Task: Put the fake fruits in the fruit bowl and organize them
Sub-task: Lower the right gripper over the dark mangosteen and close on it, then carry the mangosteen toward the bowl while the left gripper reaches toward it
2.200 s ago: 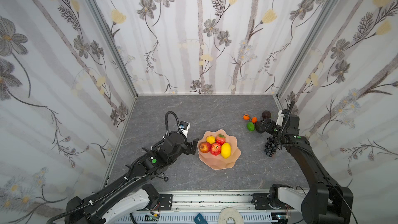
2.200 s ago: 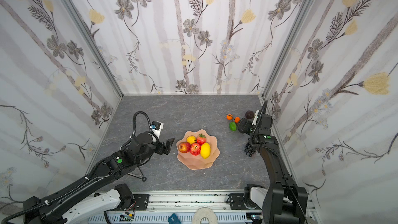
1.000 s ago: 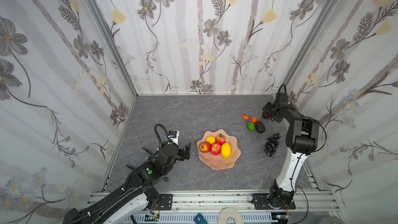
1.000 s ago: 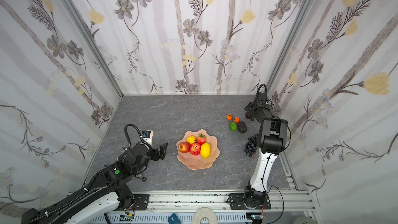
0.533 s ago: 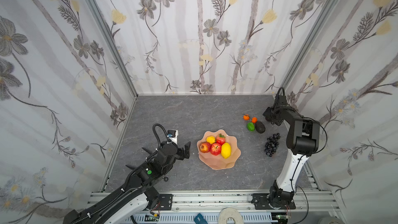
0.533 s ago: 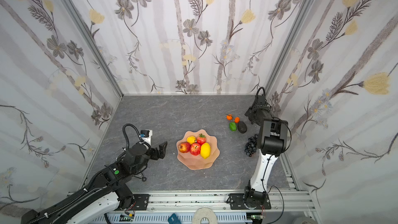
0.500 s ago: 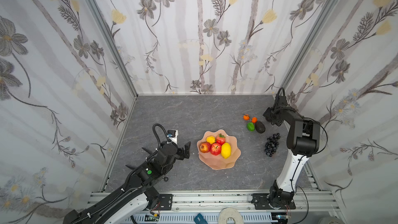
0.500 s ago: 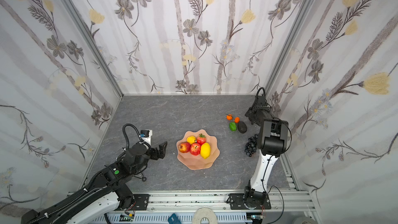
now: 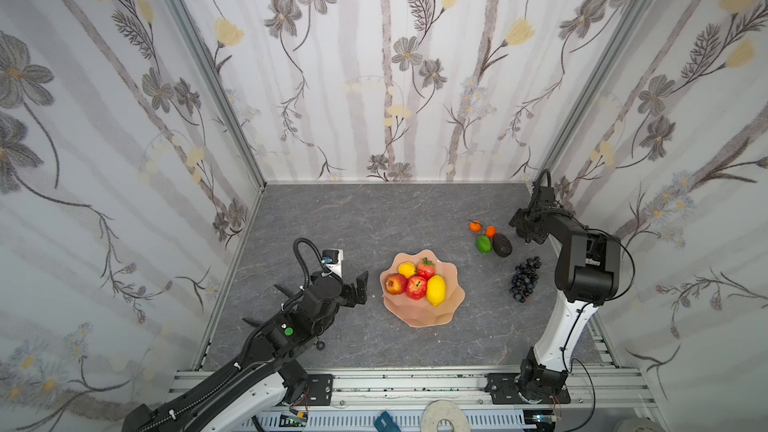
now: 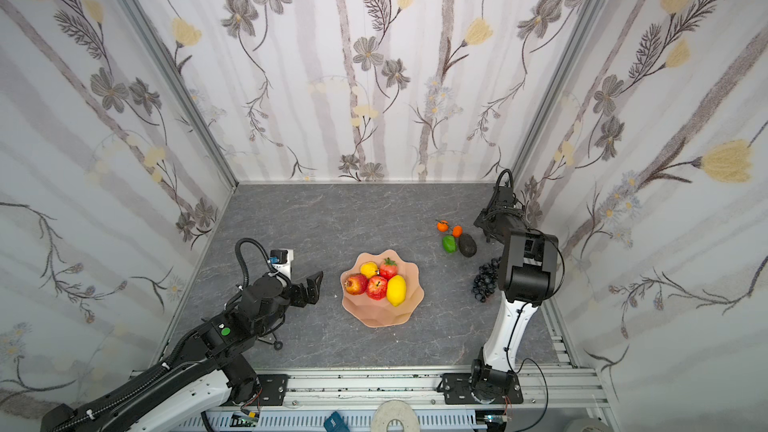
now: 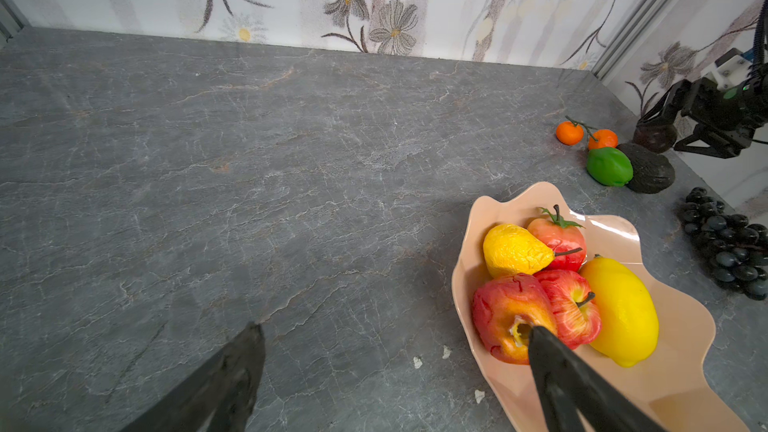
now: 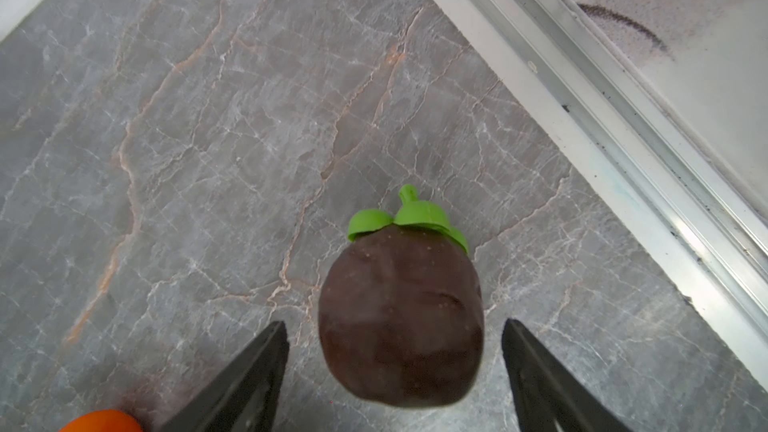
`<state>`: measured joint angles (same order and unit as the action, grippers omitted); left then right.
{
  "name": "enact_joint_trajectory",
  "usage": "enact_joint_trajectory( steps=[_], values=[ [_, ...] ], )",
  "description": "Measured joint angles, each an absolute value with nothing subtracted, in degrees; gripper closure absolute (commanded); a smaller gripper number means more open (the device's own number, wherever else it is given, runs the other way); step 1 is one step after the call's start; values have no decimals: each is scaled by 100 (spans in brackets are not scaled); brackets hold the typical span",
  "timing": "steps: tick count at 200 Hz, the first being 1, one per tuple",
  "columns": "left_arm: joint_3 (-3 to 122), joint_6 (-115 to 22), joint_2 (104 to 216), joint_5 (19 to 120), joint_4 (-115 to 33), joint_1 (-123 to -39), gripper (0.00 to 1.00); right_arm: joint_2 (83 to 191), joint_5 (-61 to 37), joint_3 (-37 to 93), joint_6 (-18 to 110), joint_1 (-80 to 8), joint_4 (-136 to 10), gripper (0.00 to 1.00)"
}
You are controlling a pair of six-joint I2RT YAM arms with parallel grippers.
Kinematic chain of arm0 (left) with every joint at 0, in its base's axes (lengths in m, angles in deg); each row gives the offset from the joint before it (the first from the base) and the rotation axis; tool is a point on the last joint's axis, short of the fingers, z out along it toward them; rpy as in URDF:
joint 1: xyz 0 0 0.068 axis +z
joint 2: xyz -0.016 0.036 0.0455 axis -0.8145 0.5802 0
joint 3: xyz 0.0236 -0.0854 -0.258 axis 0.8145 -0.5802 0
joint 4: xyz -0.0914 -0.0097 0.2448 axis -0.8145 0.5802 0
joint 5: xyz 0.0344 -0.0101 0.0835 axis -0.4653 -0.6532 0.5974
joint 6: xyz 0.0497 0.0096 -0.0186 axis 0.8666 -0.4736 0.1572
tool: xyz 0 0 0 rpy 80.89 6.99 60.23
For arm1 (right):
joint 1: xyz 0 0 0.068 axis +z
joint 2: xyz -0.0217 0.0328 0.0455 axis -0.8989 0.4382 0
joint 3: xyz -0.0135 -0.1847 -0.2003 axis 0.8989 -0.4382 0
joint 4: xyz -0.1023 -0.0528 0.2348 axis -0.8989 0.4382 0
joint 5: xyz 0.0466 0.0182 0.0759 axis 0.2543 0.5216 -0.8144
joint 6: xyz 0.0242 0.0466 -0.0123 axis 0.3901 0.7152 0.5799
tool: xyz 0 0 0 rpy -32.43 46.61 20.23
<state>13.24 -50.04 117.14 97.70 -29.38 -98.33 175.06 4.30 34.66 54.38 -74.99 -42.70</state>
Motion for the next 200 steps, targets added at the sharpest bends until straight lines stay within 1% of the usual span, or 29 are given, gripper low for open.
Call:
enact_joint_trajectory(
  steps=[8, 43, 134, 169, 200],
  values=[
    [1326, -5006, 11706, 9766, -2938, -9833, 0, 17513, 439, 3481, 5427, -7502, -4265, 24],
    [1328, -5006, 11703, 9753, -2938, -9833, 0, 17653, 465, 3695, 5353, -7504, -4191, 27],
    [1477, -5135, 11277, 9689, -2850, -9833, 0, 17729, 529, 3866, 5185, -7497, -3966, 44],
    [1477, -5135, 11282, 9691, -2846, -9833, 0, 17708, 579, 3796, 5167, -7499, -4036, 48],
    [1477, -5155, 11266, 9707, -2798, -9833, 0, 17413, 533, 3426, 5115, -7410, -4200, 48]
  ],
)
